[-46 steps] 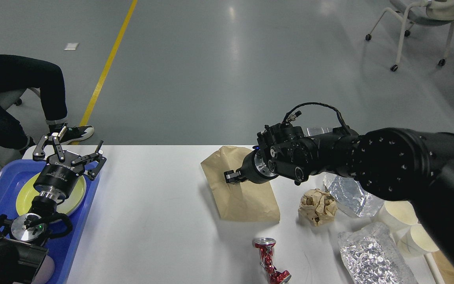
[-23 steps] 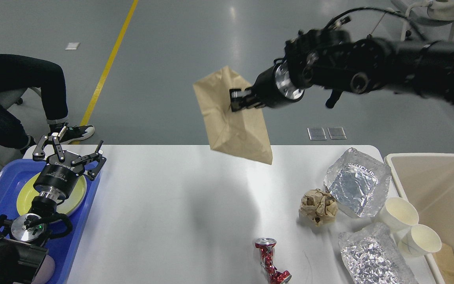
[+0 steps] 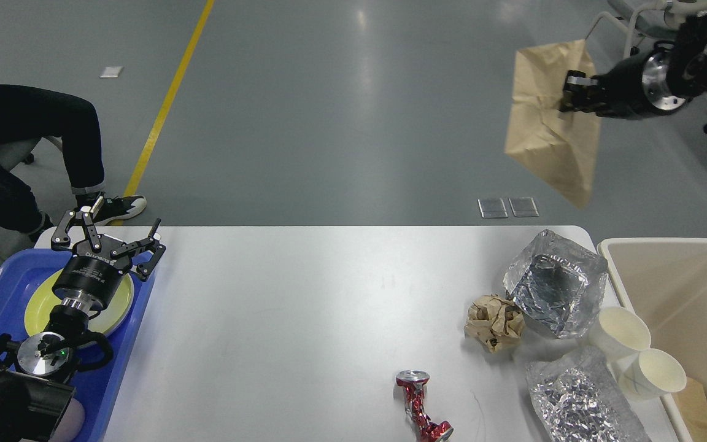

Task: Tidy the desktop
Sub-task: 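Carry the paper bag over the white bin and release it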

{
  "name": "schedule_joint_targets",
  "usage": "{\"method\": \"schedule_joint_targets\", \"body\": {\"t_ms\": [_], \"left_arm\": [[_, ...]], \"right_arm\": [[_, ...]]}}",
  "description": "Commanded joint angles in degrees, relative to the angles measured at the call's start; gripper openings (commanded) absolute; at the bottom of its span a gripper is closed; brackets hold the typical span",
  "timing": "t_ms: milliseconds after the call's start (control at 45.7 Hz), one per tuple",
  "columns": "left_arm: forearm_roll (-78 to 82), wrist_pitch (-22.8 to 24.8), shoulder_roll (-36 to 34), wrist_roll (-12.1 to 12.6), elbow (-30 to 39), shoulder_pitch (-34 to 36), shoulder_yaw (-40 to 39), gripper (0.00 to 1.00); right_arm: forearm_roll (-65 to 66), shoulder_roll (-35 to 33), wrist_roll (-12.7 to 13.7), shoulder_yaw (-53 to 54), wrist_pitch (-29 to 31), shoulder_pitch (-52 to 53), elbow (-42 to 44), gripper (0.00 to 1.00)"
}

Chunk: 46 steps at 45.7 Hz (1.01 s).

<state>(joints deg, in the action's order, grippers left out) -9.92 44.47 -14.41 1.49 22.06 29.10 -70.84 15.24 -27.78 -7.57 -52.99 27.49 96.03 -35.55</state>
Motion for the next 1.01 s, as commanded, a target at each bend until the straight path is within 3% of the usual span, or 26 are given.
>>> {"method": "schedule_joint_targets", "body": {"t_ms": [0, 219, 438, 481, 503, 569, 766, 985], "left_arm": [[0.0, 0.0, 0.0, 0.0, 0.0, -0.1, 0.0, 0.97], [0.0, 0.0, 0.0, 0.0, 0.0, 0.0, 0.0, 0.97], [0.0, 0.0, 0.0, 0.0, 0.0, -0.1, 0.0, 0.97], [0.0, 0.0, 0.0, 0.0, -0.1, 0.0, 0.0, 0.97], [0.0, 0.0, 0.0, 0.0, 0.0, -0.1, 0.0, 0.96], [0.0, 0.0, 0.0, 0.0, 0.0, 0.0, 0.0, 0.96], [0.0, 0.0, 0.0, 0.0, 0.0, -0.1, -0.1, 0.97], [-0.1, 0.0, 0.0, 0.0, 0.0, -0.1, 0.0, 0.97]], "right_arm": [[-0.1, -3.0, 0.0, -1.2, -0.3, -7.3, 5.8, 0.0], [-0.8, -3.2, 0.0, -0.5, -1.5, -22.8, 17.0, 0.0], [-0.9, -3.2, 0.0, -0.7, -11.0, -36.2, 20.3, 0.0], [-0.9, -3.2, 0.0, -0.7, -13.1, -38.0, 20.7, 0.16], [-0.9, -3.2, 0.0, -0.7, -16.1, -39.6, 21.0, 0.49], [-0.9, -3.2, -0.1, -0.6, -20.1, -40.6, 21.0, 0.99], [-1.5, -3.2, 0.0, -0.5, -22.4, -40.2, 20.2, 1.0], [-2.2, -1.1, 0.0, -3.0, -20.0, -33.6, 17.6, 1.0]]}}
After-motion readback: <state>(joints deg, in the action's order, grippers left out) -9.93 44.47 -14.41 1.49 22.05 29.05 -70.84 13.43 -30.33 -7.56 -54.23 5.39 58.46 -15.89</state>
